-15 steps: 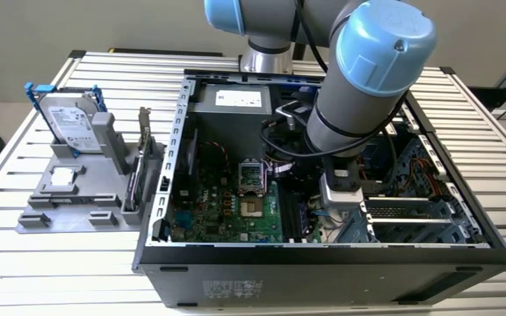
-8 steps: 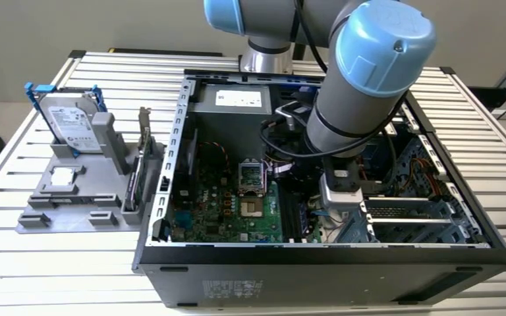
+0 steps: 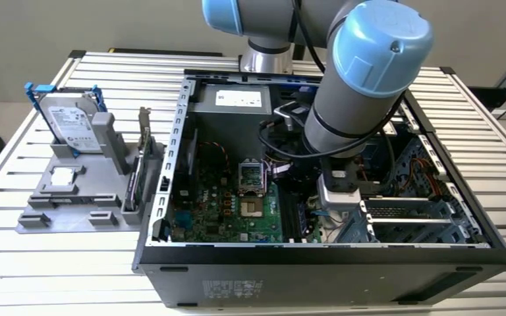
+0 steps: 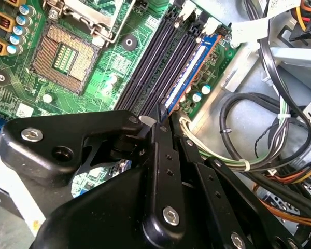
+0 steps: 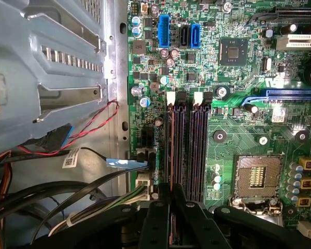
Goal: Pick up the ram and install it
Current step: 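Insert the ram into the slot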
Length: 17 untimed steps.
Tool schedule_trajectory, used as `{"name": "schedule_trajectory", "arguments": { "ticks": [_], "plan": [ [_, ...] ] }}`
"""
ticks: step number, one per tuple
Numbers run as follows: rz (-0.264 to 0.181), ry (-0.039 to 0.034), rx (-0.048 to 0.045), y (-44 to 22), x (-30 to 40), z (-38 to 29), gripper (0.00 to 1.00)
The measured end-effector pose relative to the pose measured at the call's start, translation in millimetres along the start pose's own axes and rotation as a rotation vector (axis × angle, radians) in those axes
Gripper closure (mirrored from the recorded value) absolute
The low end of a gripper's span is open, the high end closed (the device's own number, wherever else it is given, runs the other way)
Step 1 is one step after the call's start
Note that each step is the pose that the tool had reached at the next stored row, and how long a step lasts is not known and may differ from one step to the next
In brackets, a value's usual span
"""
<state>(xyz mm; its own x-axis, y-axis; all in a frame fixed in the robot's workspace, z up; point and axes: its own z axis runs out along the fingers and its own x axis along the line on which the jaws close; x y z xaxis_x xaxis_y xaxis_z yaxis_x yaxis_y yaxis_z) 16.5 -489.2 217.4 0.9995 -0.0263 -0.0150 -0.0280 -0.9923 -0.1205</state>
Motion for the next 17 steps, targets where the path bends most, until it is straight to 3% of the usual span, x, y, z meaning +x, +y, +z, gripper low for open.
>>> {"name": "schedule_trajectory", "arguments": {
  "ticks": [17],
  "plan": [
    [0.000,0.0000,0.0001,0.2,0.0,2.0,1.00]
  ]
}}
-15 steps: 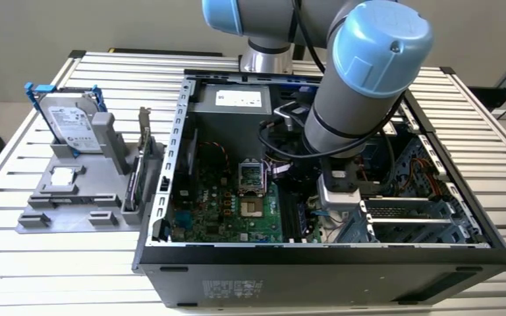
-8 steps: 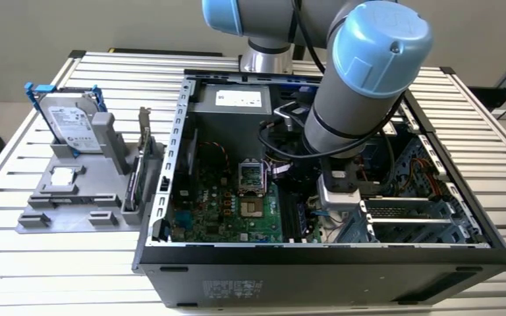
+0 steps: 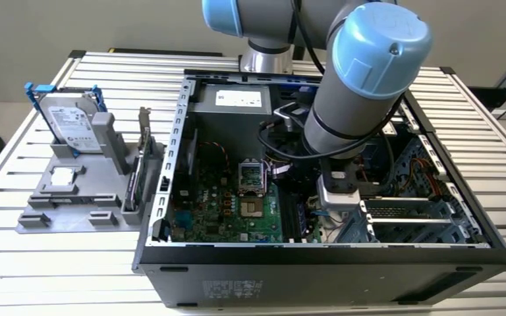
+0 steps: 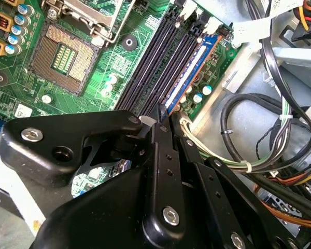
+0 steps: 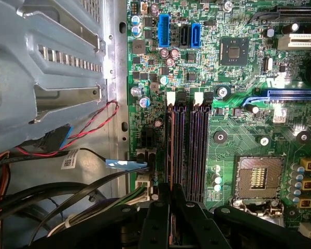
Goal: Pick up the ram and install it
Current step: 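Insert the ram into the slot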
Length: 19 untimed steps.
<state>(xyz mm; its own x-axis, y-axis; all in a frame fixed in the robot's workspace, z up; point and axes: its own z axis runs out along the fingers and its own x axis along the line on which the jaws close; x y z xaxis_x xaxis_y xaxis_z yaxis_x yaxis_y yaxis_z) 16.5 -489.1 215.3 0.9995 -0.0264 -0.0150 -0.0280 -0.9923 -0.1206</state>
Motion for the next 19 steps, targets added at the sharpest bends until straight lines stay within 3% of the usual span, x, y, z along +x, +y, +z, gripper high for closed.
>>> {"name": "schedule_trajectory", "arguments": {
  "ticks": [4,9,19],
  "plan": [
    [0.000,0.0000,0.0034,0.4,0.0,0.0,1.00],
    [0.000,-0.0004,0.0145,2.1,0.0,-0.4,1.00],
    [0.000,-0.0006,0.0206,3.4,0.1,-0.8,1.00]
  ]
}}
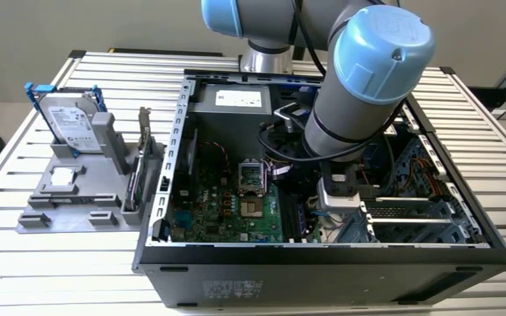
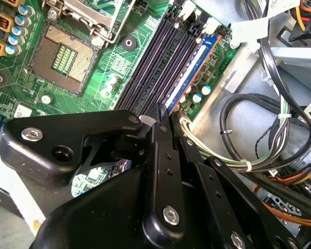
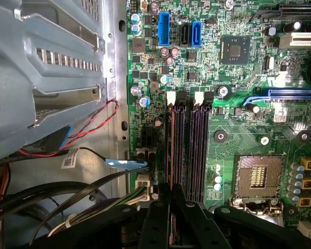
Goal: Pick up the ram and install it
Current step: 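Insert the ram into the slot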
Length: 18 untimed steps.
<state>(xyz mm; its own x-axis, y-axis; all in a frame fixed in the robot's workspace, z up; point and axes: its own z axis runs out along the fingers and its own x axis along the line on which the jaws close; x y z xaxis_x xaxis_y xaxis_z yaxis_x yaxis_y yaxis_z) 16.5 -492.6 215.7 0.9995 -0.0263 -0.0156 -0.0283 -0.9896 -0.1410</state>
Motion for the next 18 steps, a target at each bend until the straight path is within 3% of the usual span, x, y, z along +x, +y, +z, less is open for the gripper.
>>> {"name": "schedule_trajectory", "arguments": {
  "ticks": [18],
  "plan": [
    [-0.003,-0.0004,-0.0005,0.5,-1.6,2.0,1.00]
  ]
}}
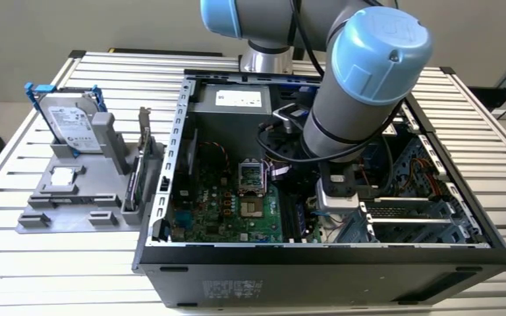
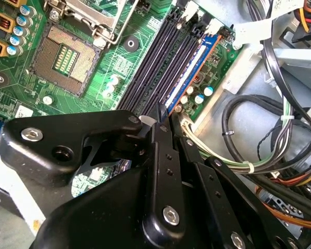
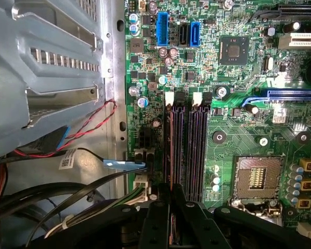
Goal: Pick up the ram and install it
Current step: 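Insert the ram into the slot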
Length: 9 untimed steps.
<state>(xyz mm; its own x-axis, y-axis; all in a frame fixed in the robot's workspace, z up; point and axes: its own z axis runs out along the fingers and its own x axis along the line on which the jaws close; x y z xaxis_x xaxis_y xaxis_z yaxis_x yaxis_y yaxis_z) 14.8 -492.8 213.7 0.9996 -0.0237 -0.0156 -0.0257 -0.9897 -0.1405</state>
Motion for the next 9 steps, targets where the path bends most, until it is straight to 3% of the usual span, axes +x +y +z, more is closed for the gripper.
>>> {"name": "schedule_trajectory", "arguments": {
  "ticks": [9],
  "plan": [
    [0.000,0.0001,0.0005,0.0,-0.1,0.2,1.00]
  ]
}}
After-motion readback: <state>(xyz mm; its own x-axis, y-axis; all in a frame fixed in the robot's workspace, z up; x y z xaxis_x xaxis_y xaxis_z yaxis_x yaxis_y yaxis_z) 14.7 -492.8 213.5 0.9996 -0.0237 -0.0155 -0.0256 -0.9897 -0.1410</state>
